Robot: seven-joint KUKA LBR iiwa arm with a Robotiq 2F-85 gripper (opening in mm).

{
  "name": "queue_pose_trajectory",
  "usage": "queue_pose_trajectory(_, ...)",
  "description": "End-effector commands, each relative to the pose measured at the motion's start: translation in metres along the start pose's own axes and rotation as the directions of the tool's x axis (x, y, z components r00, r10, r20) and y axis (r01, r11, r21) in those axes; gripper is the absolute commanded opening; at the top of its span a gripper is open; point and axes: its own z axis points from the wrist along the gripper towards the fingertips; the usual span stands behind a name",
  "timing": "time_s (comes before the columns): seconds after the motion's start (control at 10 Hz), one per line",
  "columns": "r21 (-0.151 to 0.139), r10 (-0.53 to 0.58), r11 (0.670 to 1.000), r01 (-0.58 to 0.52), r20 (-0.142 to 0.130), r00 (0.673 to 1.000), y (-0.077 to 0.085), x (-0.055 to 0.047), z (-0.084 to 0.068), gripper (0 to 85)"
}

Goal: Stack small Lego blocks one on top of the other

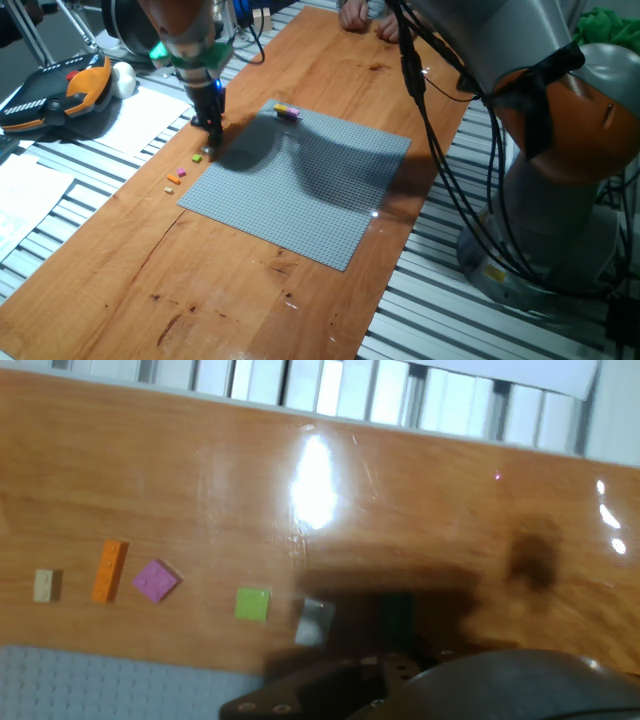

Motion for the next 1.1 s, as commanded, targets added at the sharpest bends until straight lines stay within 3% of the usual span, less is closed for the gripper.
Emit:
queue_pose_trajectory(0.0, -0.001, 0.013, 1.0, -0.013, 0.0, 1.0, -0.003, 0.008, -0.029, 0.0)
queue_pose_trajectory(0.1, -0.003, 0.027, 1.0, -0.027, 0.001, 1.0, -0.004, 0.014, -0.039, 0.0)
queue_pose_trajectory(0.2, -0.002, 0.041, 0.999, -0.041, -0.002, 0.999, -0.002, 0.013, -0.041, 0.0)
queue_pose_trajectory(0.3, 0.001, 0.049, 0.999, -0.049, 0.007, 0.999, -0.001, 0.004, -0.032, 0.0)
queue_pose_trajectory(0.5, 0.007, 0.052, 0.999, -0.052, 0.039, 0.998, -0.001, -0.012, -0.016, 34.0)
queue_pose_trajectory(0.7, -0.001, 0.041, 0.999, -0.041, 0.047, 0.998, -0.002, -0.022, -0.001, 34.0)
queue_pose_trajectory(1.0, -0.001, 0.032, 0.999, -0.032, 0.049, 0.998, 0.004, -0.025, 0.011, 34.0)
